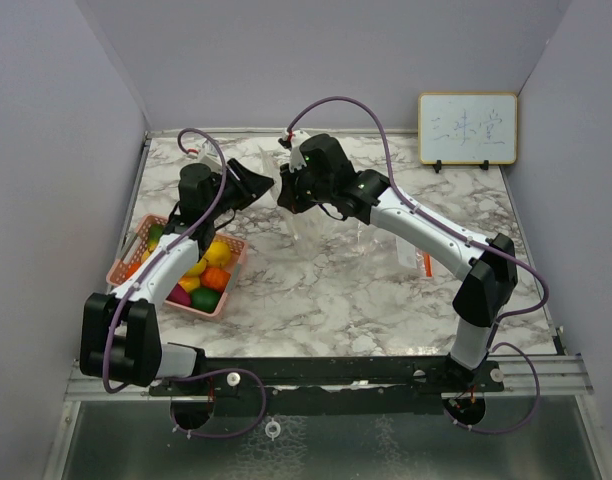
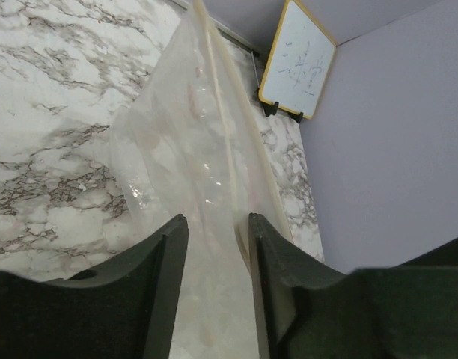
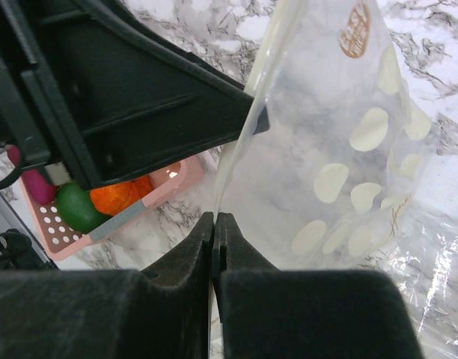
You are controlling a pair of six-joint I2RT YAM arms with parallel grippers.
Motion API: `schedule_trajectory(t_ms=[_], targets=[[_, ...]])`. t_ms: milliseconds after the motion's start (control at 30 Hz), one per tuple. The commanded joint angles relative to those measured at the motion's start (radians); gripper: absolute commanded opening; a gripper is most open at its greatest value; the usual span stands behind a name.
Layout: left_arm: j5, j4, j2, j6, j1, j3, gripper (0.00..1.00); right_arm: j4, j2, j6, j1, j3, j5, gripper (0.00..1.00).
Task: Place the food in the zip-top bag and seal the zipper
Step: Open the zipper of the food storage bag.
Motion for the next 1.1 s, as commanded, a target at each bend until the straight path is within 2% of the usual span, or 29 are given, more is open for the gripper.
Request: schedule_trajectory(t_ms=[0, 67, 133, 233, 300, 333, 467, 633, 800, 967, 1033, 1067], targets=[[0.021, 0.071, 0.054, -0.015, -0.019, 0.026, 0.49, 0.014, -0.036, -0.005, -0.003, 0.012, -0.043, 0.02], [0.032, 0.07, 0.073, -0.007, -0.031, 0.044, 0.55, 0.017, -0.035, -0.01, -0.003, 0.009, -0.044, 0.02], [0.045, 0.068, 0.094, -0.005, -0.04, 0.056, 0.51, 0.018, -0.034, -0.012, -0.003, 0.009, -0.041, 0.02], [0.068, 0.067, 0.116, -0.005, -0.044, 0.061, 0.26, 0.013, -0.038, -0.016, -0.004, 0.009, -0.022, 0.02], [0.081, 0.054, 0.125, 0.001, -0.045, 0.064, 0.02, 0.007, -0.039, -0.02, -0.004, 0.009, 0.006, 0.02], [0.09, 0.037, 0.128, 0.01, -0.045, 0.069, 0.0, -0.001, -0.039, -0.022, -0.003, 0.01, 0.03, 0.02], [0.07, -0.164, 0.119, 0.126, -0.043, 0.136, 0.0, -0.053, -0.046, 0.003, -0.009, 0.015, 0.216, 0.02], [-0.082, -0.455, 0.079, 0.299, -0.043, 0.236, 0.0, -0.1, -0.052, 0.013, -0.015, 0.003, 0.457, 0.02], [-0.226, -0.635, 0.046, 0.429, -0.041, 0.326, 0.0, -0.126, -0.041, -0.008, -0.02, -0.026, 0.678, 0.02], [-0.366, -0.754, 0.008, 0.534, -0.042, 0.392, 0.0, -0.14, -0.015, -0.033, -0.061, -0.043, 0.773, 0.02], [-0.392, -0.766, -0.013, 0.558, -0.041, 0.399, 0.0, -0.113, -0.013, -0.063, -0.073, -0.049, 0.731, 0.02], [-0.383, -0.758, -0.024, 0.564, -0.042, 0.396, 0.0, -0.084, -0.015, -0.088, -0.076, -0.053, 0.683, 0.06]])
